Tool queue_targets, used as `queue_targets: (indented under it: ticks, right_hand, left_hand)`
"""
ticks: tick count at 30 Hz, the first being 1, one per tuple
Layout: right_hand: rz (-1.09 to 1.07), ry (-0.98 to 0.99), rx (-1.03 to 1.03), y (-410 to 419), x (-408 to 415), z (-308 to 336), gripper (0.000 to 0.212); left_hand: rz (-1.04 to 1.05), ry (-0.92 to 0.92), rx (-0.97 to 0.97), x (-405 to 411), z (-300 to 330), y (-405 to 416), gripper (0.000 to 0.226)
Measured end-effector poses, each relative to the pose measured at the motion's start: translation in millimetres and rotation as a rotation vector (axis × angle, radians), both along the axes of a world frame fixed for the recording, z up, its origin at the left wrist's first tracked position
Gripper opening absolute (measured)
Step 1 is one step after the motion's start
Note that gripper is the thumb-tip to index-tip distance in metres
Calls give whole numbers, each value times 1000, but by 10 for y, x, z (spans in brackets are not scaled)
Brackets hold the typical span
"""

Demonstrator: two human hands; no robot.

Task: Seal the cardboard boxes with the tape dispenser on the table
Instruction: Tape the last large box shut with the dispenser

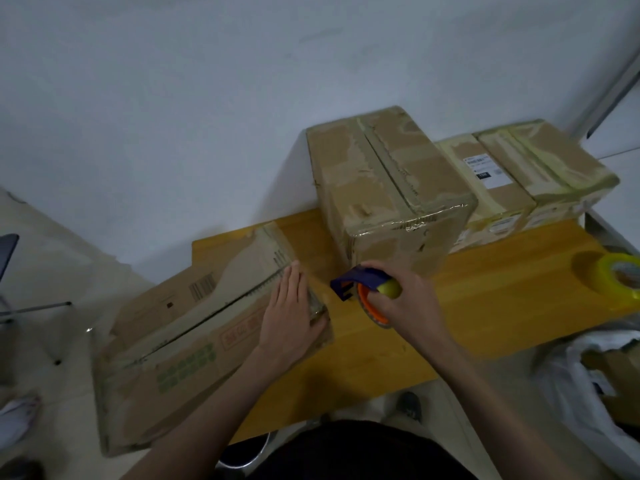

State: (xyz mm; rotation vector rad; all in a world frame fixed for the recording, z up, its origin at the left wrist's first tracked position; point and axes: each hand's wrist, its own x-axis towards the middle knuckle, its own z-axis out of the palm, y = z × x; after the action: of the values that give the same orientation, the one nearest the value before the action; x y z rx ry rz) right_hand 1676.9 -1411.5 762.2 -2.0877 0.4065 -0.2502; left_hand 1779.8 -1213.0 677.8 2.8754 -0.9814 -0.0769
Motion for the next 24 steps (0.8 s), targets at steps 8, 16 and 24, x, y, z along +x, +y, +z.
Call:
queue_targets:
  ticks: [8,16,24]
  right_hand:
    - [-21,4,-1,-27,71,-51,45]
    - [-41,26,-28,-89,77,-137,44]
    - [-56,45,-13,-112,59,-133,44]
  left_hand:
    - [-363,-118,-140,147,82,23,26]
    - [-87,61,-111,180,59,-290,31]
    - [-346,195,-126,415,102,-99,21]
